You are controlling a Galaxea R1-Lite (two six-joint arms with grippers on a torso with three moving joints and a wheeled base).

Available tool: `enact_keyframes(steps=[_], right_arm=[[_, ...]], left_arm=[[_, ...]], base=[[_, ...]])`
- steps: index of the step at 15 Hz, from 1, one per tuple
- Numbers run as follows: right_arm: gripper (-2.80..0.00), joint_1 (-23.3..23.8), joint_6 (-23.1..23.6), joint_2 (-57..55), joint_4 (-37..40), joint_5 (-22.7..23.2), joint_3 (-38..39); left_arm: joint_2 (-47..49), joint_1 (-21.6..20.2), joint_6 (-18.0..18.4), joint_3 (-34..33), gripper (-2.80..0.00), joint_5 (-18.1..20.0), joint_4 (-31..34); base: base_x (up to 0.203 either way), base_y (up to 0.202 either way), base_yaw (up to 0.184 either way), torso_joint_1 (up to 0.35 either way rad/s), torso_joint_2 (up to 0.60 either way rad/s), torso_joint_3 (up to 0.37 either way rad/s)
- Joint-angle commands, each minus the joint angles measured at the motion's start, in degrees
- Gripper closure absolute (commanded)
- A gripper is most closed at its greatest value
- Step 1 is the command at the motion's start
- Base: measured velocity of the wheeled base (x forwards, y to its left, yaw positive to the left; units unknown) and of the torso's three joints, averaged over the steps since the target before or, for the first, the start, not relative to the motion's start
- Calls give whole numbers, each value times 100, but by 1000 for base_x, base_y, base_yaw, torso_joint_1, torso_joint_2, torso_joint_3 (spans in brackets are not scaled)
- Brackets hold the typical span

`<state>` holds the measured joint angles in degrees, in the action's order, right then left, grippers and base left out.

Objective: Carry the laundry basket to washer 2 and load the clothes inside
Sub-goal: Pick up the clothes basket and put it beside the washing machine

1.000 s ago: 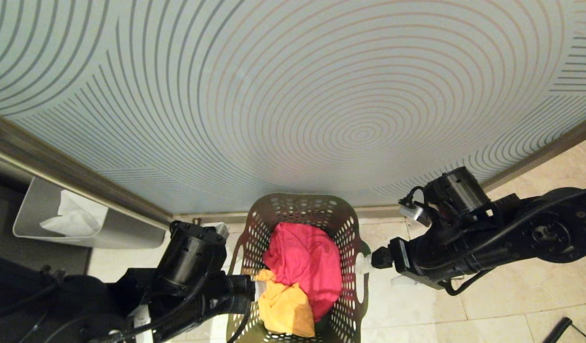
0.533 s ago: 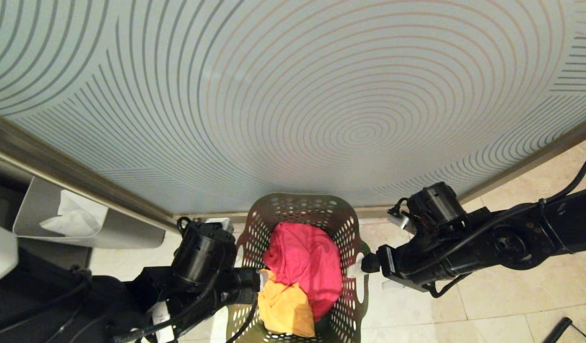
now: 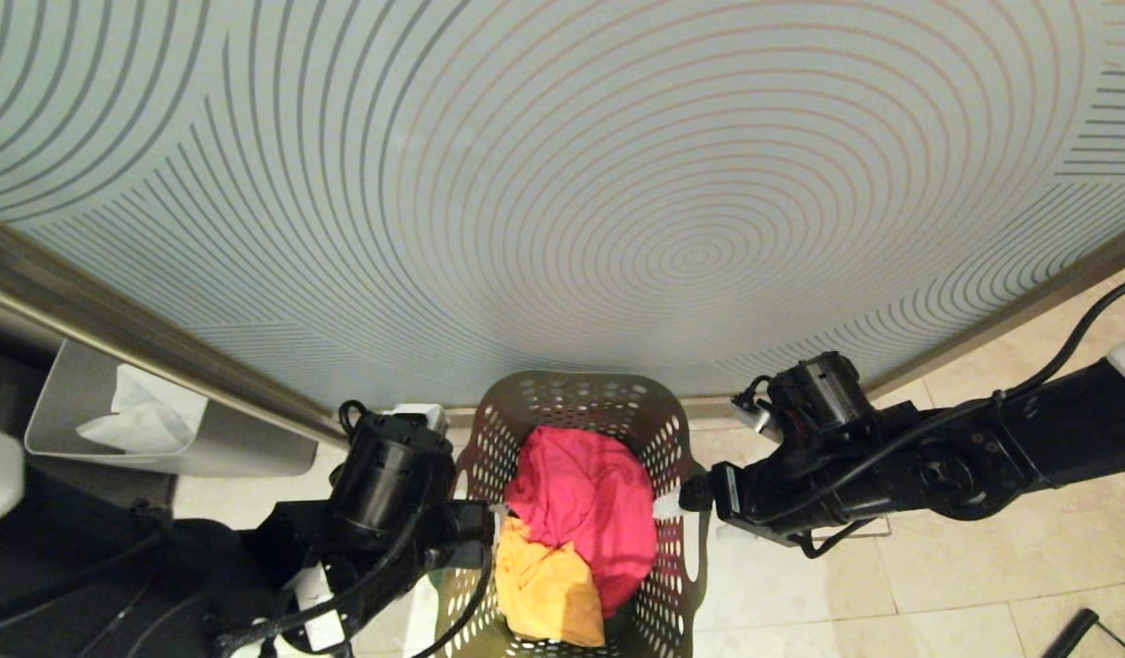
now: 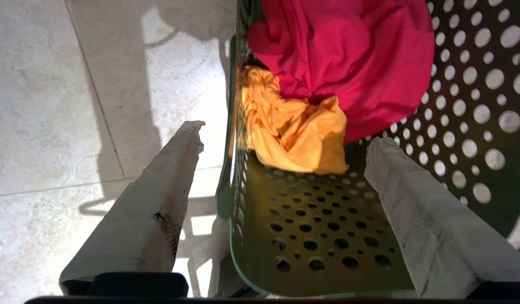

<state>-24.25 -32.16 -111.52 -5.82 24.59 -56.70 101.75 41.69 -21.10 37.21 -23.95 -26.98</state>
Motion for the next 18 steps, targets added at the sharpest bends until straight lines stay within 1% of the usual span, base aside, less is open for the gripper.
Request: enact_keyframes(steps=[1, 2, 3, 7, 9, 10, 13, 16, 17, 18], right_arm=[[-280, -1, -27, -80, -147, 20, -17], [-280, -1, -24, -69, -165, 20, -35], [-280, -3, -27, -70, -165, 20, -112], [-280, -1, -45, -200, -182, 62, -188], [-280, -1, -53, -268, -182, 72, -293], [-280, -1, -54, -303, -185, 72, -327], [-280, -1, -81, -411, -639, 72, -348], [-280, -1, -89, -487, -762, 81, -351], [-280, -1, -84, -507, -767, 95, -342], [-280, -1, -86, -511, -838, 124, -322]], left_arm=[[362, -58, 38, 6, -280, -46, -303], [415, -86, 163, -2, -280, -89, -392], [451, -123, 194, 15, -280, -88, -405], [726, -330, 214, 79, -280, -92, -531], [758, -422, 460, 111, -280, -101, -624], [795, -448, 477, 111, -280, -101, -635], [1056, -545, 499, 112, -280, -101, -966], [1333, -617, 436, 122, -280, -52, -996], [1391, -630, 389, 157, -280, 54, -991], [1402, -656, 292, 185, -280, 252, -975]], base=[[0, 0, 0, 0, 0, 0], [0, 0, 0, 0, 0, 0], [0, 0, 0, 0, 0, 0], [0, 0, 0, 0, 0, 0], [0, 0, 0, 0, 0, 0], [0, 0, 0, 0, 0, 0], [0, 0, 0, 0, 0, 0], [0, 0, 0, 0, 0, 0], [0, 0, 0, 0, 0, 0], [0, 0, 0, 0, 0, 0]])
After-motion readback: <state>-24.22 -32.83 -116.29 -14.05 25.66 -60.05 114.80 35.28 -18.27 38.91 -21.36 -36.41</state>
